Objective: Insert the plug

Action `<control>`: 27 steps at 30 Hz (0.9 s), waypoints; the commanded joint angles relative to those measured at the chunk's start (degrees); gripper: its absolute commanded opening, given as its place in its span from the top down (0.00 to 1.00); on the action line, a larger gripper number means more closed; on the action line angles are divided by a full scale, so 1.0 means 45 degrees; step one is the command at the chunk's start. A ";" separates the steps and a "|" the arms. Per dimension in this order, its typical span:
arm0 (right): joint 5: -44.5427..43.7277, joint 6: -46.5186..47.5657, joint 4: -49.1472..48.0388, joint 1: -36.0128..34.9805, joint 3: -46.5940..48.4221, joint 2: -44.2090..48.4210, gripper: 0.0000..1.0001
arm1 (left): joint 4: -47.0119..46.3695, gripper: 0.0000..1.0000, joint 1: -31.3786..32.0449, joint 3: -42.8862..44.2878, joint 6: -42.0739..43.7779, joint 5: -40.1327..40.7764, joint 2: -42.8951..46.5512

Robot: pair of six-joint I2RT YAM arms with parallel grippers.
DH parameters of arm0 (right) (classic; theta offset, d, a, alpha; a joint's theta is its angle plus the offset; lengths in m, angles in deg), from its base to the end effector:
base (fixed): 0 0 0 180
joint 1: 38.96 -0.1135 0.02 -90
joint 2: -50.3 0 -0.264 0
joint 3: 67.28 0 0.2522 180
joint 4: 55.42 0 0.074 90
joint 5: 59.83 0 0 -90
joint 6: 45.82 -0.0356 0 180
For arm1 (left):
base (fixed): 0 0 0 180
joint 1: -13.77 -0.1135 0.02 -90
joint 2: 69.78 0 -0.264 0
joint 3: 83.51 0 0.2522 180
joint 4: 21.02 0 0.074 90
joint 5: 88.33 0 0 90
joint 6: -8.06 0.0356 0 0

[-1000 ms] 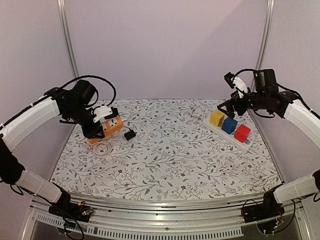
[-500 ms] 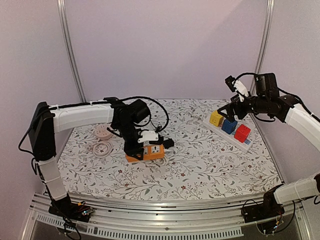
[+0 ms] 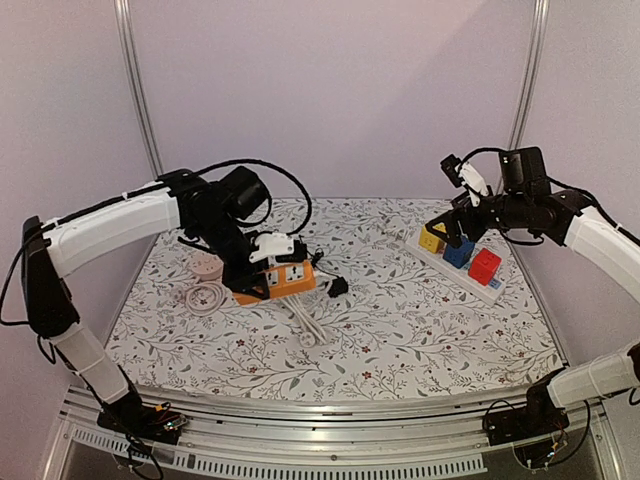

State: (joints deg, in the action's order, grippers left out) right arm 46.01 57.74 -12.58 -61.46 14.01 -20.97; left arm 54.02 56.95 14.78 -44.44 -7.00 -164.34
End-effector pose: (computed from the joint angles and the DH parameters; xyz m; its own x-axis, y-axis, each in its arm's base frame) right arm 0.2499 0.1140 0.3487 -0.3508 -0.3894 -0.8516 -0.6813 0.7301 -0.0532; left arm 0.2352 -0.2281 0.2896 -0.1148 0.9330 -0.3412 0.9851 0.1511 0.0818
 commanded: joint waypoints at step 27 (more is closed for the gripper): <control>-0.0933 -0.0919 0.0209 -0.2070 0.0492 -0.1762 0.01 | -0.2829 1.00 -0.1339 -0.2300 0.0468 0.0483 -0.1216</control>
State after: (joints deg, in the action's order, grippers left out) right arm 43.63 55.51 -12.40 -68.94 15.56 -26.43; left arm 45.73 44.60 13.71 -46.32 0.80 -173.96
